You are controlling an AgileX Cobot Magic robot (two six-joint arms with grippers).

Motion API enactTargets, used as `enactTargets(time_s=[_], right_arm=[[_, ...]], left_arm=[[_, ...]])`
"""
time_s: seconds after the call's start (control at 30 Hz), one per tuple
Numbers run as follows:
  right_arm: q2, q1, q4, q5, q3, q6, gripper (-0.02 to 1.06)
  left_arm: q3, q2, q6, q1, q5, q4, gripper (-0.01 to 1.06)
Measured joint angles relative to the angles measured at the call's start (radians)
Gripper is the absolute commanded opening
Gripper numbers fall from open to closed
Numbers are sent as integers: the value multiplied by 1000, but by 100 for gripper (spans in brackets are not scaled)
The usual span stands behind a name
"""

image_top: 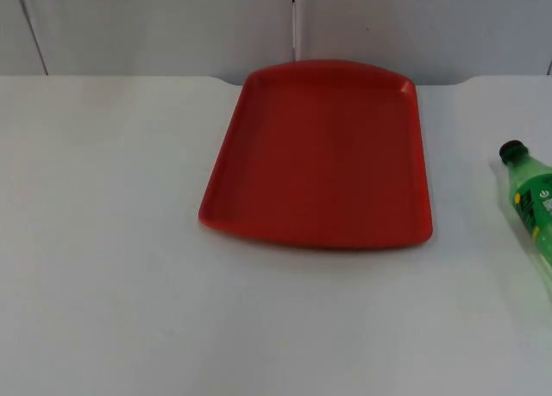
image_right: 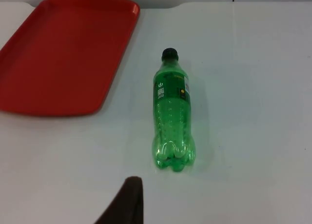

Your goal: Place the bottle upright on the tray.

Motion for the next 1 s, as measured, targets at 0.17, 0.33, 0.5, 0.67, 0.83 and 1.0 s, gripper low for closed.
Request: enactTargets(time_s=[0.17,0.33,0.5,0.67,0.83,1.0], right_arm=[[0,0,0,0,0,0,102],[0,0,0,0,0,0,102],[0,0,0,0,0,0,102],[0,0,0,0,0,0,102],[0,0,0,0,0,0,102],[0,0,0,0,0,0,102]], left_arm=[[134,-122,69,0,-88,-91,0],[343,-281,206,0,-240,-171,0],[580,-399,308,0,-443,-262,0],[801,-474,448,0,-685,-437,0],[932,-498,529,0,-833,-538,0],[959,-498,553,-28,-883,-480,0]])
